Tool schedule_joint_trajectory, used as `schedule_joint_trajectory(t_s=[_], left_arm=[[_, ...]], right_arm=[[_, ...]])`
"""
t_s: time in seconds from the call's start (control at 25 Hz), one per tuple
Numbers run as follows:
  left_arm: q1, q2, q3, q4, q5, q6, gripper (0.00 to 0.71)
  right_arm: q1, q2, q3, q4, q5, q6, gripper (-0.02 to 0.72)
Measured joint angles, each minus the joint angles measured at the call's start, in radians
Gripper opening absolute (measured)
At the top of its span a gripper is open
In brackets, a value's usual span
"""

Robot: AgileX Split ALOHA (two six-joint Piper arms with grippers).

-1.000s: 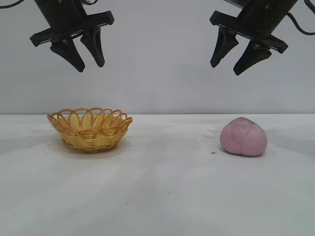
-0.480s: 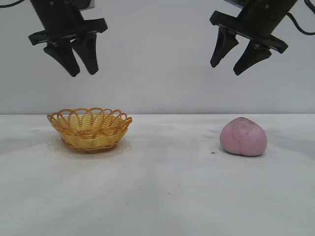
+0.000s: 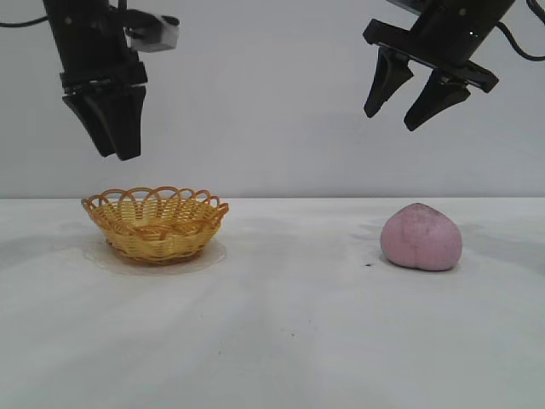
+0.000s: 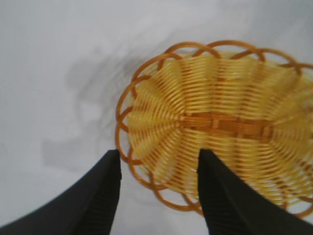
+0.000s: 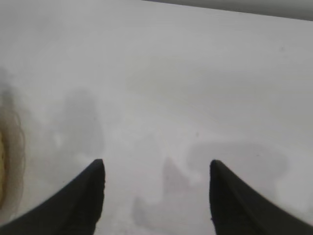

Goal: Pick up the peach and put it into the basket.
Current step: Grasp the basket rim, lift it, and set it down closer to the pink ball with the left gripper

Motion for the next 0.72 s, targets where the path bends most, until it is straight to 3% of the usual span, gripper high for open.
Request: schedule_joint_trajectory(t_s=[0.32,0.64,0.72], left_arm=[[0.000,0.160,-0.182,0.001,0.083,0.039,0.298],[0.000,0.254,-0.253,0.001,0.094,0.047,0.298],[0.000,0.264,-0.259,-0.002,0.100,0.049,0.147]], right_arm=[[0.000,0.000,0.000,-0.021,0.002,-0.009,0.398],[0.000,0.000,0.000,-0.027,0.004,-0.012,0.398],[0.000,0.000,0.000,-0.029,0.004,-0.012,0.398]])
